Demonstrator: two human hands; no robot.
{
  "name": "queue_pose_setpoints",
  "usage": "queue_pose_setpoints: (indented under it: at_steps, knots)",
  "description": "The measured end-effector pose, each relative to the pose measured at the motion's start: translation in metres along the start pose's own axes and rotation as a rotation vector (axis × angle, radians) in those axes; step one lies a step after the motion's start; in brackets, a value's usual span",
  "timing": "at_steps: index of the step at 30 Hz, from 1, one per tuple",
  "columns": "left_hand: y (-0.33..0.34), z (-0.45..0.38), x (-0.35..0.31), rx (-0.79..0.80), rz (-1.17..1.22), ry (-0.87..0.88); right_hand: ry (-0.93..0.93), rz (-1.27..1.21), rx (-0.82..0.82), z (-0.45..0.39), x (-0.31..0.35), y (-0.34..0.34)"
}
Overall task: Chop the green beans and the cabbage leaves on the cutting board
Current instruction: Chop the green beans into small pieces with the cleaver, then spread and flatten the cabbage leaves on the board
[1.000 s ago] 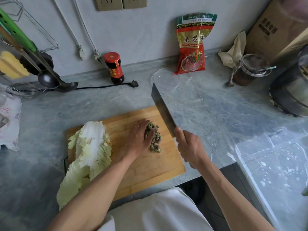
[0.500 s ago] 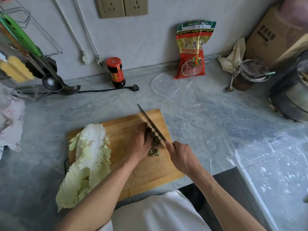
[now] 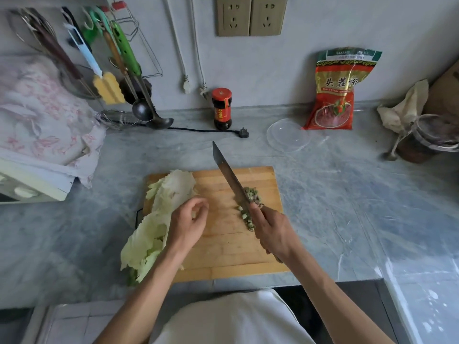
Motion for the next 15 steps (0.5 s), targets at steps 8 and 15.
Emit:
queue_pose_setpoints:
  at_steps: [8, 15]
  knots:
    - [0.004, 0.022, -0.008, 0.041, 0.024, -0.019, 0.03, 0.184, -0.28, 0.007, -0.027, -0.013]
    - [0.027, 0.03, -0.045, 0.168, 0.001, 0.049, 0.223, 0.078, -0.34, 0.003, -0.072, -0.044]
Point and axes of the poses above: each hand's wrist, its own z-axis away from the middle knuckle, its own y-axis out of the palm, x = y × z, the point moved 1 cm from there along -z, towards the middle knuckle, and after that the axes turned 14 degrees about -z, right-handed, at the moved point
